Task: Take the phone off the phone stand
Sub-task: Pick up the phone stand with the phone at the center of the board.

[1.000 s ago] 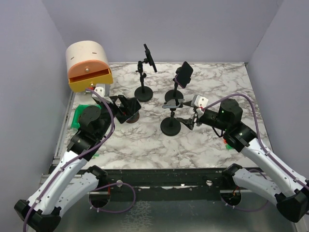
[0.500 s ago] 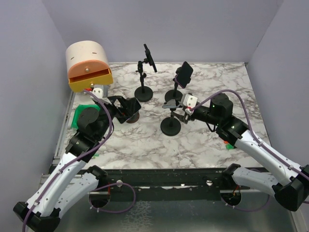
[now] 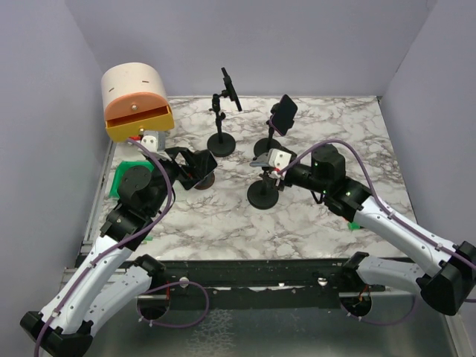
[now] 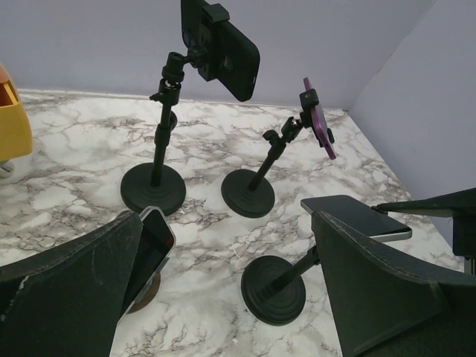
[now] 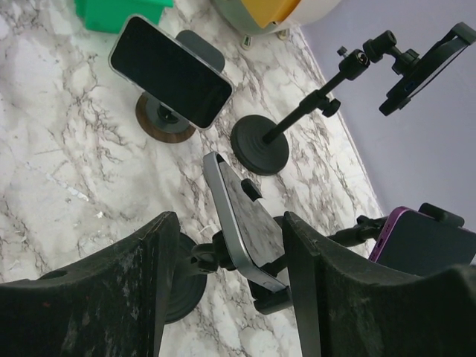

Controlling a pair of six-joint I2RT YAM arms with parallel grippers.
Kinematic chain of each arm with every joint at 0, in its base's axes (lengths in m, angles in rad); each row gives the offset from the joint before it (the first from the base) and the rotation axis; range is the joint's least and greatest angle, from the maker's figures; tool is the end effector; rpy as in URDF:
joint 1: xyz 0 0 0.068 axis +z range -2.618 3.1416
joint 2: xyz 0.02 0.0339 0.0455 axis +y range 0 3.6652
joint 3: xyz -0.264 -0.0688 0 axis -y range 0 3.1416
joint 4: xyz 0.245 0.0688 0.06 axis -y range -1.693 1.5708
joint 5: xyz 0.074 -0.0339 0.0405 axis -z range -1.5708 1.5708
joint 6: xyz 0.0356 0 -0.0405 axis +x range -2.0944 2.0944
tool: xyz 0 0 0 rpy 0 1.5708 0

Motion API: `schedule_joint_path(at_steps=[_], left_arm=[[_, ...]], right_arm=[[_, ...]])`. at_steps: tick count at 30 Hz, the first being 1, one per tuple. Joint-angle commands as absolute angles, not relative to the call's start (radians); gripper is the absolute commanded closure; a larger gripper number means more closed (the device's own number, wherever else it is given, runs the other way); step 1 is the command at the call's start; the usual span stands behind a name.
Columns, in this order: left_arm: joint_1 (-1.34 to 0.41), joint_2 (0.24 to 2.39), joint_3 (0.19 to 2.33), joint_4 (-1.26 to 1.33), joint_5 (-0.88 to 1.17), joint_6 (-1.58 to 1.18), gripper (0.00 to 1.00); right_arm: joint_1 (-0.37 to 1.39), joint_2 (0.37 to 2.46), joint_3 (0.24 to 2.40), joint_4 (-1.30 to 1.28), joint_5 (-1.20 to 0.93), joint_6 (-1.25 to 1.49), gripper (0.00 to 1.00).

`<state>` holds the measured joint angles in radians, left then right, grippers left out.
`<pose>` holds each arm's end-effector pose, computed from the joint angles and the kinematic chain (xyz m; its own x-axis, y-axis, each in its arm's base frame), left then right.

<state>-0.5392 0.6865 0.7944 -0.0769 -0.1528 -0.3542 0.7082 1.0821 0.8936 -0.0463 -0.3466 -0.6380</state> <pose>0.1418 -0.0786 0.3703 -0.1058 -0.3362 -0.9358 0.3627 0.8632 -0.3511 0.1839 0.1734 0.3346 0.3719 -0.4190 -0.8283 -0.7983 0.3111 -0.5158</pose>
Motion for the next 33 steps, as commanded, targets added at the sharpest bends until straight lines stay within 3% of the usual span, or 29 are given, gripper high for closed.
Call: schedule_joint_path(at_steps=[1, 19, 24, 33], left_arm=[[-0.545, 0.683, 0.785, -0.064, -0.14, -0.353, 0.01], [-0.548, 0.684, 0.785, -0.063, -0.138, -0.353, 0.01], [-0.549, 0.686, 0.784, -0.064, -0.141, -0.351, 0.01], [-0.551, 0.692, 0.782, -0.064, -0.144, -0.348, 0.01]], right_arm=[[0.723, 1.101, 0.92, -0.02, -0.263, -0.667, 0.39], [0.738, 1.037, 0.906, -0.039, -0.216, -0.615, 0.82], [0.739, 0.997, 0.922, -0.07, -0.189, -0.576, 0.99], [0.739, 0.949, 0.981, -0.117, -0.036, -0.387, 0.99]])
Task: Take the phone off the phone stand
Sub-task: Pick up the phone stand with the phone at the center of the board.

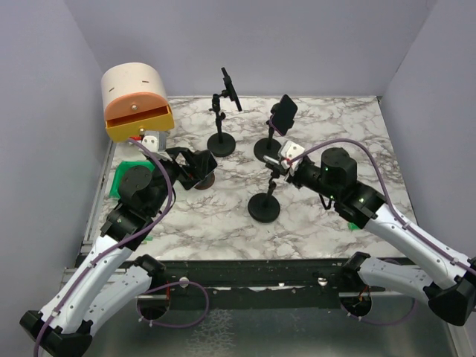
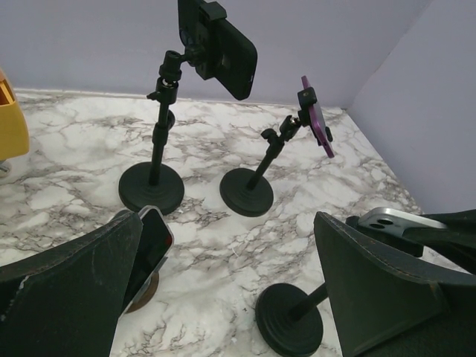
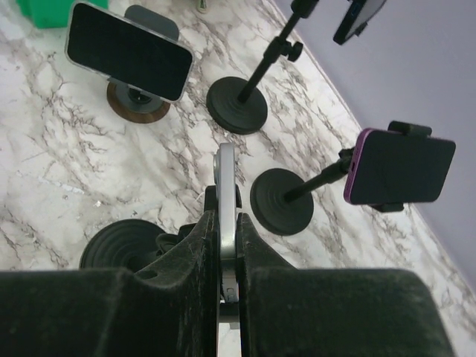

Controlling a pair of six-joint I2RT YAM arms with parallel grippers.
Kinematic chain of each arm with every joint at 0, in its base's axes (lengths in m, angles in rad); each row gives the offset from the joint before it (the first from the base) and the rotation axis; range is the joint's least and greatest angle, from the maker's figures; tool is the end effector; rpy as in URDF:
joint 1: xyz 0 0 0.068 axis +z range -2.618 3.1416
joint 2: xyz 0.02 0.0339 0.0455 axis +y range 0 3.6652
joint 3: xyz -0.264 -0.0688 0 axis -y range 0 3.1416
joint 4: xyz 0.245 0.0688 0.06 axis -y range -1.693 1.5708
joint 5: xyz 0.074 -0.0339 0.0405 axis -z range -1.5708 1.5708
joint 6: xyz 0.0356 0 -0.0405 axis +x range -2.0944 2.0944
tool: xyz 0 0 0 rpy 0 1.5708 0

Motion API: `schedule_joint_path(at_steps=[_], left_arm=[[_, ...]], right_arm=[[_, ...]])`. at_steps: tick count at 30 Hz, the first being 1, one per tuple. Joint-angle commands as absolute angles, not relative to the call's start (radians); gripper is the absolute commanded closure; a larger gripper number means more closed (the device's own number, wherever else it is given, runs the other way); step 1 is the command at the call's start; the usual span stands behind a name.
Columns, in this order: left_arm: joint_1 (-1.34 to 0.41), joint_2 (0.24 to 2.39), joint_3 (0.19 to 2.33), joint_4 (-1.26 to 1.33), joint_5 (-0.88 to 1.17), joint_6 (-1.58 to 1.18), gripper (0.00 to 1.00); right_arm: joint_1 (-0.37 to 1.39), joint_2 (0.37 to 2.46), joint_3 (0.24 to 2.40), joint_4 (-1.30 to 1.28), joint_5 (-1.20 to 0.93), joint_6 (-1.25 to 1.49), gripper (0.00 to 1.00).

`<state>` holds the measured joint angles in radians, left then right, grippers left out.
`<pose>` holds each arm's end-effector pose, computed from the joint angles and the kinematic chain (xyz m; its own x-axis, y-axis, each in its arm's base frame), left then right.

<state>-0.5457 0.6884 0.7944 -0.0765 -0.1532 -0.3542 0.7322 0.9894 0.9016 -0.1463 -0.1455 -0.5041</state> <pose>0.1417 -0.0797 0.3700 -0.1090 -0.3348 -0.9360 0.3676 0.8613 -0.3509 0.1680 0.1580 0.3471 0.2191 -0.4457 -0.8680 -0.7543 0.4869 -0.4404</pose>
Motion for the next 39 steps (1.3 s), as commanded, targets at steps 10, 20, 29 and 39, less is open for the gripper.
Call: schedule_joint_path(at_steps=[10, 20, 29, 39], left_arm=[[-0.551, 0.714, 0.781, -0.062, -0.138, -0.344, 0.01], [-0.551, 0.762, 0.629, 0.314, 0.351, -0.38, 0.01], [-0.67, 0.981, 0.663, 0.594, 0.496, -0.304, 0.04], [-0.758, 1.208, 0.768, 0.572, 0.523, -0.103, 0.15]], right_arm=[[0.739, 0.937, 1.078, -0.179, 0.204, -0.191, 0.99], [0.769, 1.002, 1.211, -0.288, 0.355, -0.121, 0.99], [0.896, 1.072, 1.345, -0.426, 0.452, -0.063, 1.0], [0.906, 1.04, 1.301, -0.441, 0.467, -0.003, 1.0]])
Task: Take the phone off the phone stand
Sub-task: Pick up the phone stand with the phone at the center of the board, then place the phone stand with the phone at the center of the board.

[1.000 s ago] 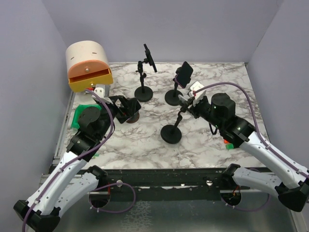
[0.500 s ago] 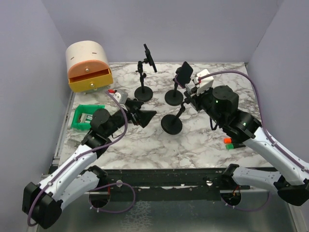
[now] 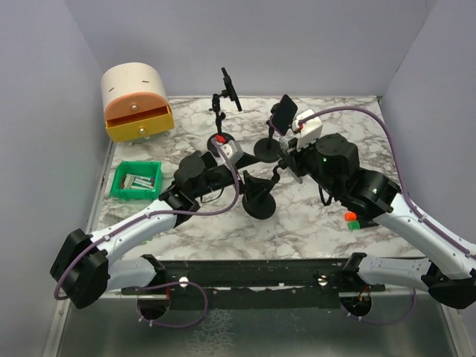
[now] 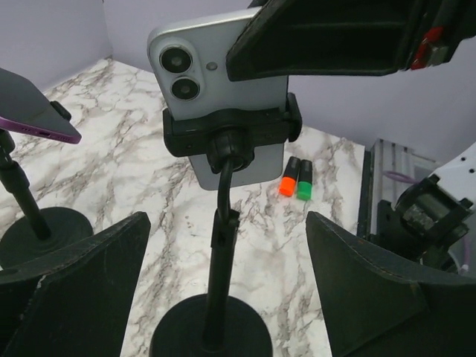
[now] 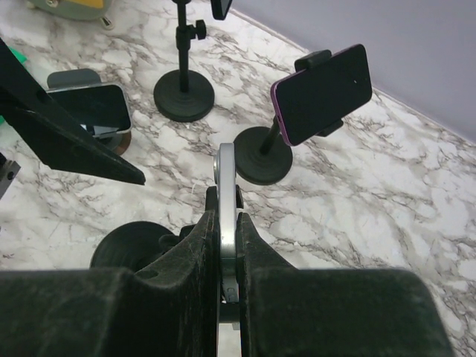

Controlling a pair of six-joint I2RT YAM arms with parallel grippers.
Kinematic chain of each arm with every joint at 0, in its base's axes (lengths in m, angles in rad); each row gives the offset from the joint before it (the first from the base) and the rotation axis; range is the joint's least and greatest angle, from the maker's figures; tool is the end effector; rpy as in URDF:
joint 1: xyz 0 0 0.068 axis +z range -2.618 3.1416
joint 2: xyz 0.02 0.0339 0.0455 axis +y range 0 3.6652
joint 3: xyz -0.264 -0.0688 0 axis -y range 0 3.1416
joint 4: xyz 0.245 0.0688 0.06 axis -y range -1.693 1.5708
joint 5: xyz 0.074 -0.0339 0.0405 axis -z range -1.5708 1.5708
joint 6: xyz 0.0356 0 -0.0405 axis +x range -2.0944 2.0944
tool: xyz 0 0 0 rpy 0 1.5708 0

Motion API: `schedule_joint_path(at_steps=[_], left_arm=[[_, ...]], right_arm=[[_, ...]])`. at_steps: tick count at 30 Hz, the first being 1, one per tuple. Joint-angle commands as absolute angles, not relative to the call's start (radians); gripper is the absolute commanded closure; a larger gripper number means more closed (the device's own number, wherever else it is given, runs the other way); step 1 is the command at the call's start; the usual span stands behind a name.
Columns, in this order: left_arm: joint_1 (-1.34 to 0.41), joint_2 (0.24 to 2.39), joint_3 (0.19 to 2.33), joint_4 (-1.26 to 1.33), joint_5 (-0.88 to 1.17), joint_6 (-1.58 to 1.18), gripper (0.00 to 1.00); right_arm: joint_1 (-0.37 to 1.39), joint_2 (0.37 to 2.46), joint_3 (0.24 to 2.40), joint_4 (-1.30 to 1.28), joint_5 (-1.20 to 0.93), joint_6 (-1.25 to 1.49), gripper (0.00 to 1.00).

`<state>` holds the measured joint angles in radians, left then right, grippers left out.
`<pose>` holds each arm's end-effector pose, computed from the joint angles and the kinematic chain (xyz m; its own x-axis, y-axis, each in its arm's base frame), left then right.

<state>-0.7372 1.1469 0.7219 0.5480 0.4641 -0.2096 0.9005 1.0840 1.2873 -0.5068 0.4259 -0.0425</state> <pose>0.1850 -0.1895 0.3208 -0.1047 -0.1563 -0.9822 0.9286 0.3383 -0.1528 0.1519 0.1679 0.4233 -0.1656 -0.2712 -0.9482 -0.4762 0.8639 -0.1639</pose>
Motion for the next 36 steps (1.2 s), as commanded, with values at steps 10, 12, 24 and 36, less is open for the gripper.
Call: schedule_joint_path(at_steps=[10, 12, 24, 36], left_arm=[[-0.797, 1.338, 0.836, 0.572, 0.454, -0.016, 0.31], [-0.804, 1.353, 0.845, 0.572, 0.447, -0.007, 0.36], [-0.832, 1.401, 0.856, 0.575, 0.447, 0.028, 0.68], [-0.844, 1.381, 0.839, 0.586, 0.418, 0.068, 1.0]], right_arm=[[0.906, 1.008, 1.269, -0.432, 0.432, 0.064, 0.99], [0.906, 1.003, 1.254, -0.43, 0.428, 0.072, 0.99], [0.906, 1.0, 1.242, -0.427, 0.408, 0.107, 1.0], [0.906, 1.0, 1.238, -0.443, 0.251, 0.154, 0.72]])
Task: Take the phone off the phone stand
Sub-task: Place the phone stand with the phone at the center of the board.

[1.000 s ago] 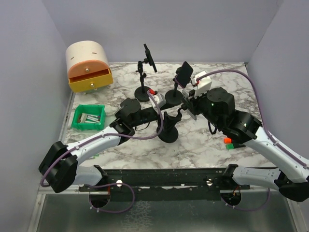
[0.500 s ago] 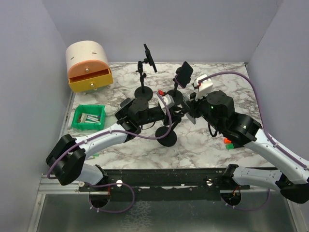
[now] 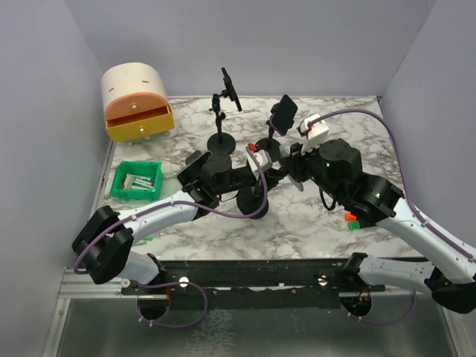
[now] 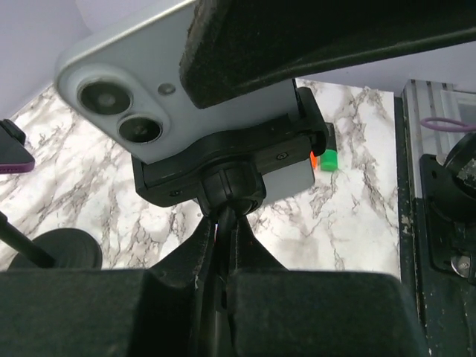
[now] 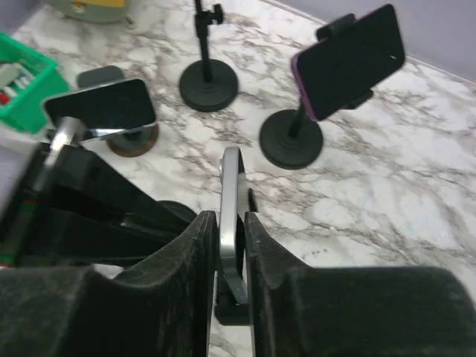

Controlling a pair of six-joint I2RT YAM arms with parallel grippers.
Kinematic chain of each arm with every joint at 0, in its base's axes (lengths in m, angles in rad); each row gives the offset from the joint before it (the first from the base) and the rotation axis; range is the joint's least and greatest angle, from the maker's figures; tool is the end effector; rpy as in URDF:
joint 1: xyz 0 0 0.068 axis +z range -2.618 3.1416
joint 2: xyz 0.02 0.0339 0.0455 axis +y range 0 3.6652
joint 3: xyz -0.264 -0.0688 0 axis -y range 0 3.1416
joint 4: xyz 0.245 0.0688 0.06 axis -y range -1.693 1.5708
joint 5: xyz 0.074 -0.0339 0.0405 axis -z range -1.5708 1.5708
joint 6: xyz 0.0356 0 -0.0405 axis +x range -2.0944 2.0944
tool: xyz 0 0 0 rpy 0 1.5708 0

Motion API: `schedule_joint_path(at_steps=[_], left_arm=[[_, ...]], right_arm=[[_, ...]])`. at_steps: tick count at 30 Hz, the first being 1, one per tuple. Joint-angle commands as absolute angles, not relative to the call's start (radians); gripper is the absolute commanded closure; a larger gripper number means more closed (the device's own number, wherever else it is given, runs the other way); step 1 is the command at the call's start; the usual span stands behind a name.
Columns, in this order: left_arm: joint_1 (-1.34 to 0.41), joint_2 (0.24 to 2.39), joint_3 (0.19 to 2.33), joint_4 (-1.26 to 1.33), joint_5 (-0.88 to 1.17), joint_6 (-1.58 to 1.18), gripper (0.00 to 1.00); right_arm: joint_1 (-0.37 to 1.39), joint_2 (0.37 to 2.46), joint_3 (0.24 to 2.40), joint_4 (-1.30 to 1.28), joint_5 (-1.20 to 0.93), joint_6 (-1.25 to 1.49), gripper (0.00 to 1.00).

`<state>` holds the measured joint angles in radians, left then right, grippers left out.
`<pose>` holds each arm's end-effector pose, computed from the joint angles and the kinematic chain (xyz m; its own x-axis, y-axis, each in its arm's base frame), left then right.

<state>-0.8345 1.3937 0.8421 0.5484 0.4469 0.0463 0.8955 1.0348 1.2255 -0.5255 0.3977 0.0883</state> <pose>0.2033 -0.2472 0.2957 0.0422 0.0156 -0.9990 0.9575 0.2850 0.0449 0.1453 0.1594 0.4107 -0.2479 -0.1795 -0.9520 -0.4709 0.8811 -0.0435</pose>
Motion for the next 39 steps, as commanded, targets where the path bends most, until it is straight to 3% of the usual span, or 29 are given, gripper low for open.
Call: schedule_joint_path(at_steps=[1, 6, 7, 8, 10, 16, 25, 39], left_arm=[[-0.844, 1.374, 0.834, 0.59, 0.412, 0.069, 1.0], [-0.845, 1.332, 0.812, 0.607, 0.384, 0.074, 1.0], [-0.845, 1.324, 0.807, 0.609, 0.38, 0.075, 1.0], [-0.845, 1.317, 0.803, 0.61, 0.379, 0.074, 1.0], [-0.845, 1.298, 0.795, 0.612, 0.386, 0.074, 1.0], [-0.846, 1.204, 0.746, 0.62, 0.471, 0.048, 1.0], [-0.845, 1.027, 0.691, 0.618, 0.679, 0.016, 1.0], [-0.846, 0.964, 0.719, 0.618, 0.985, -0.091, 1.0]], right_arm=[[0.905, 0.996, 1.235, -0.444, 0.235, 0.157, 0.65], [0.906, 0.958, 1.212, -0.43, 0.18, 0.183, 0.37], [0.906, 0.951, 1.209, -0.431, 0.17, 0.187, 0.3], [0.907, 0.947, 1.21, -0.432, 0.16, 0.192, 0.15], [0.906, 0.937, 1.217, -0.448, 0.149, 0.2, 0.09], [0.906, 0.851, 1.17, -0.454, 0.107, 0.173, 0.04], [0.906, 0.672, 1.023, -0.273, -0.274, 0.098, 0.04], [0.907, 0.729, 1.084, -0.302, -0.512, 0.076, 0.03]])
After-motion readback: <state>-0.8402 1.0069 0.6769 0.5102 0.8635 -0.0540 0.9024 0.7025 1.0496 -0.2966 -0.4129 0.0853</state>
